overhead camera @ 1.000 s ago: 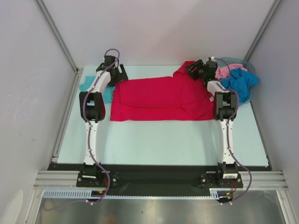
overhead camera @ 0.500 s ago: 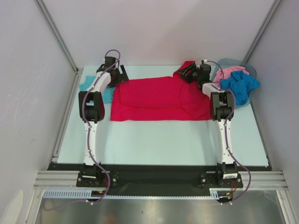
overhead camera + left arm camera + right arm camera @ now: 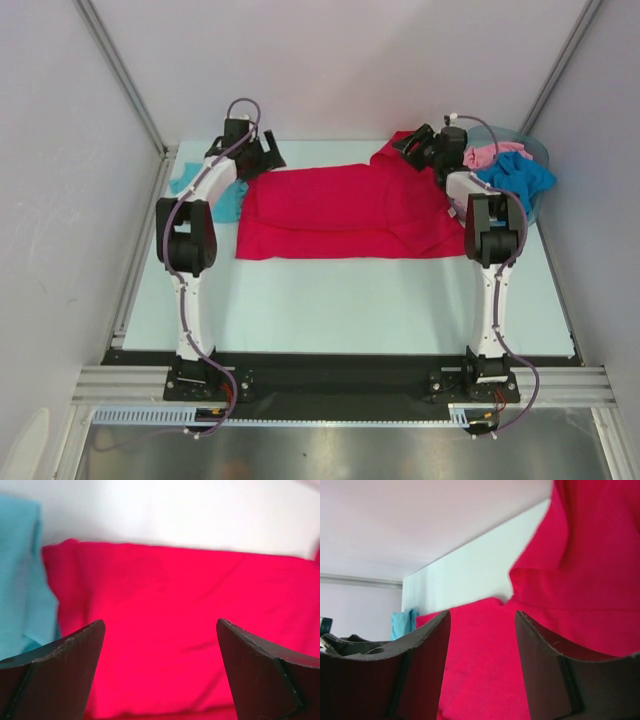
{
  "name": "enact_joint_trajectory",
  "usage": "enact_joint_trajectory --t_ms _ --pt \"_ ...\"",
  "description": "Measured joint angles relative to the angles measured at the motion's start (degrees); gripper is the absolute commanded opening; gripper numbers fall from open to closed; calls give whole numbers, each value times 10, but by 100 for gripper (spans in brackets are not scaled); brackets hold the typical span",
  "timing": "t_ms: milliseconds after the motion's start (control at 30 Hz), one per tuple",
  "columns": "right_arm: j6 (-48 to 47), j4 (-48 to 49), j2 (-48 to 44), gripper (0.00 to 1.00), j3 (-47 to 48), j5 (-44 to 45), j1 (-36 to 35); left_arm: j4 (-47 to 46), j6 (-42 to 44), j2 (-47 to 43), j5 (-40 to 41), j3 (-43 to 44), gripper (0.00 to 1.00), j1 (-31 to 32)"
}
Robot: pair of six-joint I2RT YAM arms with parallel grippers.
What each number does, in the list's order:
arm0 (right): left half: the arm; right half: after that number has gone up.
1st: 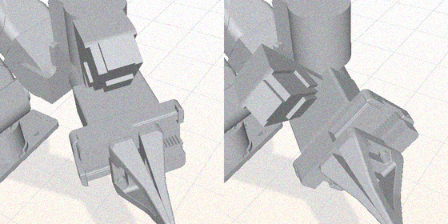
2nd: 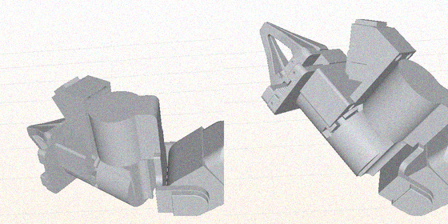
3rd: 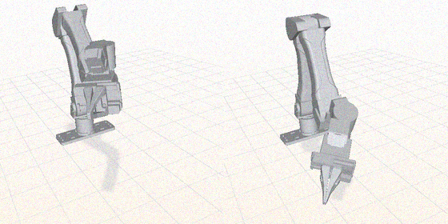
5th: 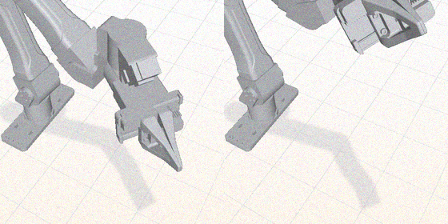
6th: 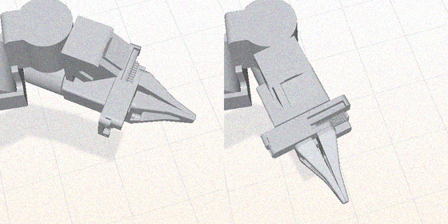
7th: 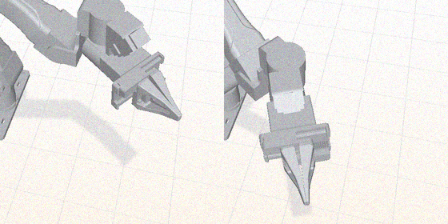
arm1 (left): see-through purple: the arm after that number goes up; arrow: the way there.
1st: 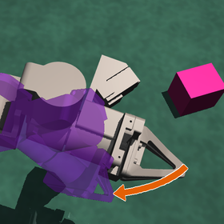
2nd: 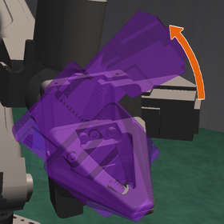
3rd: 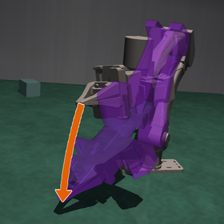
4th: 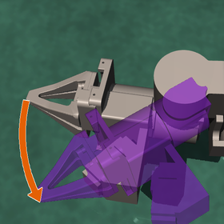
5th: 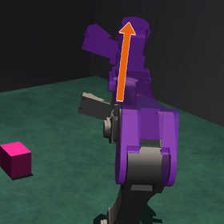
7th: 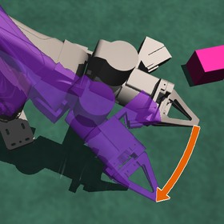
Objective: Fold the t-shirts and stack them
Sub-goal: Fold the tshirt
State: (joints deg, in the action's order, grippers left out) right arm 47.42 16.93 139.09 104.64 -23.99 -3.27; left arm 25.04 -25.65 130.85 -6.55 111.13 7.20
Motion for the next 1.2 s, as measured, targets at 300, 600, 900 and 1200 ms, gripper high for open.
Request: enact_joint_trajectory --t_ms 300,600,900,1200 --pt "-32 -16 -158 60 -91 25 -5 -68 -13 -120 -49 -80 100 34" --pt "-50 -84 -201 60 -205 59 -14 -83 -15 -185 -63 -195 100 66" --pt "-55 -118 -213 60 -255 78 -16 -102 -24 -218 -72 -291 100 82" --pt "-48 -103 -239 59 -315 92 -5 -127 -30 -312 -83 -357 100 93"
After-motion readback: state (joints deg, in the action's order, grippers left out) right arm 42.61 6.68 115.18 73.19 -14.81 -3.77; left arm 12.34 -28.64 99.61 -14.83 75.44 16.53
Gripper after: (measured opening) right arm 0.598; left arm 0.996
